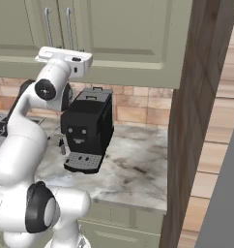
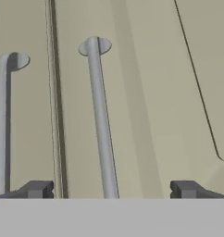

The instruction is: Pick the bar soap and bar soap from the cabinet and place them on the counter.

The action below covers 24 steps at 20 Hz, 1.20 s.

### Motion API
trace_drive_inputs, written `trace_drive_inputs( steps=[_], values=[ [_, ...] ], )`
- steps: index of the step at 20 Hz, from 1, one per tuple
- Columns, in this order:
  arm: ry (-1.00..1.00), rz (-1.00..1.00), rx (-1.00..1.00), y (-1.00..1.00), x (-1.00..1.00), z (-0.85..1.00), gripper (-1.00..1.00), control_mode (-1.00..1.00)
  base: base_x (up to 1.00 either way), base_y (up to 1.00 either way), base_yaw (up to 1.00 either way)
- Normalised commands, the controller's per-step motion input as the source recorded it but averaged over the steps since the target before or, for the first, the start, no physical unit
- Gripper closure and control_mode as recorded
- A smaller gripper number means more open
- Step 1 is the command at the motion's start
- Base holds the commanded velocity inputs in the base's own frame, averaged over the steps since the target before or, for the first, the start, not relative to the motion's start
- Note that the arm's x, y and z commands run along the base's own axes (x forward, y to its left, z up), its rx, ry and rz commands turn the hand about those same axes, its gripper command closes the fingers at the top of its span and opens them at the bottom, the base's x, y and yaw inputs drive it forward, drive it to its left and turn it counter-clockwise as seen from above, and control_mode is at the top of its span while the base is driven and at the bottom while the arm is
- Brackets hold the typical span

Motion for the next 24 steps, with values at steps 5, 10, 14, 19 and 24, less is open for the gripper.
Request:
trace_drive_inputs(
  steps=[5, 10, 14, 19, 24],
  values=[
    [0.0, -0.01, 0.0, 0.1, 0.22, 0.0, -1.0, -1.0, 0.0, 0.0, 0.0],
    [0.01, -0.01, 0.0, 0.13, 0.21, -0.02, 1.0, -1.0, 0.0, 0.0, 0.0],
    [0.02, -0.01, 0.0, 0.08, 0.23, -0.04, 1.0, -1.0, 0.0, 0.0, 0.0],
    [0.01, 0.0, 0.0, 0.0, 0.23, 0.0, 1.0, -1.0, 0.0, 0.0, 0.0],
    [0.15, 0.0, 0.01, 0.03, 0.34, 0.0, 1.0, -1.0, 0.0, 0.0, 0.0]
  ],
)
